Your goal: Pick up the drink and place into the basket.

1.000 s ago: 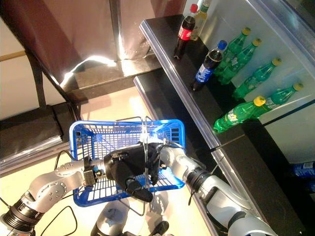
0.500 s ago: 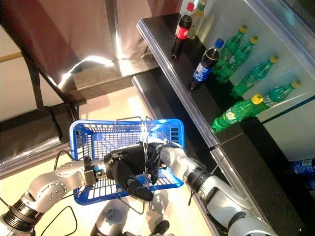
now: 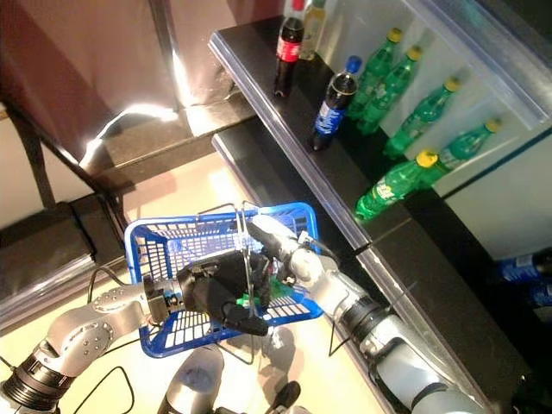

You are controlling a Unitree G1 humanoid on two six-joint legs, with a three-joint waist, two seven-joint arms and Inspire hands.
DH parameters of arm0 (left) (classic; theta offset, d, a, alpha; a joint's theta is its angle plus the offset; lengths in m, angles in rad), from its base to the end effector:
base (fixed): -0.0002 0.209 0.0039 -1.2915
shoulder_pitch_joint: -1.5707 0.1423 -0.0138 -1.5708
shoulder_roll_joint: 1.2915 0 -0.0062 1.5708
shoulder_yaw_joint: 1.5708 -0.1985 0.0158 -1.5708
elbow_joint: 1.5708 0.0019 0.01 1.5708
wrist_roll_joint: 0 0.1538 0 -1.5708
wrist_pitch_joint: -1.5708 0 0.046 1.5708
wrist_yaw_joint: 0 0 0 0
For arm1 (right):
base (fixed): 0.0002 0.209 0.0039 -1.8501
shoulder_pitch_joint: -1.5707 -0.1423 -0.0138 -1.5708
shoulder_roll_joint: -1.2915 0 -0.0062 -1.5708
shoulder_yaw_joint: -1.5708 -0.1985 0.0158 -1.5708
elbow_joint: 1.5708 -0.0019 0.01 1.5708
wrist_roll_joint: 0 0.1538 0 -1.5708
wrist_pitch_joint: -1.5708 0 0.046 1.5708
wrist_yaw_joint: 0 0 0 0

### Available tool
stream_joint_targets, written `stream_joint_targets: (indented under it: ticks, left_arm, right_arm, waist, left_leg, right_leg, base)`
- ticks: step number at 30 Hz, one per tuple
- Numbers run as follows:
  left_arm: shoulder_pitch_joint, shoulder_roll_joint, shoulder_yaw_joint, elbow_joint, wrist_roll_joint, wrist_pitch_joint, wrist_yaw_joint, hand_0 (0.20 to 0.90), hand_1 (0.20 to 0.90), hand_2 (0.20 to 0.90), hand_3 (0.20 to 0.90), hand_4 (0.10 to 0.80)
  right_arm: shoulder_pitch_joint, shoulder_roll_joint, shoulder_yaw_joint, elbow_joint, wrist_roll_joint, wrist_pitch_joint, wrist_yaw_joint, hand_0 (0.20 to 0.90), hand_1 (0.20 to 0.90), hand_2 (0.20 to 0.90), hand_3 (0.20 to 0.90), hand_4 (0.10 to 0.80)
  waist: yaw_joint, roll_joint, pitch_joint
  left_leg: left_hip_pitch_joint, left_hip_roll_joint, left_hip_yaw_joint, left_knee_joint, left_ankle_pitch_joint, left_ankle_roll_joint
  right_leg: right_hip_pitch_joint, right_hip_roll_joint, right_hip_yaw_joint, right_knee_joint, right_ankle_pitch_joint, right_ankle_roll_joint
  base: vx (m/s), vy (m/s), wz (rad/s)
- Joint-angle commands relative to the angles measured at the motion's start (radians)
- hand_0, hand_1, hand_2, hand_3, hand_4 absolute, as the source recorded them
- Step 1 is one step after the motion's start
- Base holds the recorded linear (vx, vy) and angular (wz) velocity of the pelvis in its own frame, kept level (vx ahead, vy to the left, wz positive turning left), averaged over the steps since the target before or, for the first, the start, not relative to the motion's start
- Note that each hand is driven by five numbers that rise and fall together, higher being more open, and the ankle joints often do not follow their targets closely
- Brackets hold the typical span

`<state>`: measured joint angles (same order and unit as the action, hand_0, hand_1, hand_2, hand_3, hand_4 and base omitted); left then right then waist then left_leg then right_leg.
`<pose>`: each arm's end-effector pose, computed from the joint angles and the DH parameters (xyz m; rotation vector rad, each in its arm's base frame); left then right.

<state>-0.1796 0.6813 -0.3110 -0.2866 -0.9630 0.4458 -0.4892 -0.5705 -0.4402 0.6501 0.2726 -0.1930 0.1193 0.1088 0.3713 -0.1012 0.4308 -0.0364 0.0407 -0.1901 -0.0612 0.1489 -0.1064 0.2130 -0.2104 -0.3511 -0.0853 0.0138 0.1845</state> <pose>0.2299 0.1777 0.0991 -0.2453 0.2644 -1.0326 0.3016 -0.1131 0.0746 -0.9057 -0.0596 0.6011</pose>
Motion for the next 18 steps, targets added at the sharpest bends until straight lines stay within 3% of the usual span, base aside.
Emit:
stream_joint_targets:
  ticks: [1, 9, 18]
  left_arm:
    - [-0.045, -0.281, 0.112, -0.199, -0.198, -0.376, -0.119, 0.300, 0.300, 0.300, 0.200, 0.100]
    - [0.032, -0.281, 0.216, -0.151, -0.188, -0.456, -0.068, 0.300, 0.300, 0.300, 0.200, 0.100]
    - [0.133, -0.294, 0.325, -0.044, -0.187, -0.507, -0.007, 0.300, 0.300, 0.300, 0.200, 0.100]
  right_arm:
    - [0.096, -0.027, -0.013, -0.060, 0.031, -0.136, -0.133, 0.900, 0.900, 0.900, 0.900, 0.800]
    - [0.301, -0.057, -0.188, -0.260, 0.086, -0.245, -0.206, 0.900, 0.900, 0.900, 0.900, 0.800]
    - [0.492, -0.048, -0.364, -0.294, 0.199, -0.313, -0.212, 0.900, 0.900, 0.900, 0.900, 0.800]
  waist:
    - [-0.076, 0.022, -0.368]
    - [-0.160, 0.053, -0.365]
    - [-0.256, 0.076, -0.366]
  left_leg:
    - [0.069, 0.029, 0.071, -0.026, -0.086, 0.014]
    - [0.083, 0.038, 0.138, -0.026, -0.103, 0.019]
    - [0.109, 0.053, 0.219, -0.026, -0.127, 0.021]
  right_leg:
    - [-0.037, 0.001, 0.014, -0.002, 0.045, 0.002]
    - [-0.061, -0.008, 0.079, -0.002, 0.048, 0.013]
    - [-0.090, -0.017, 0.136, -0.002, 0.054, 0.019]
  base:
    - [-0.037, 0.059, -0.35]
    - [-0.026, 0.052, -0.28]
    - [-0.012, 0.040, -0.25]
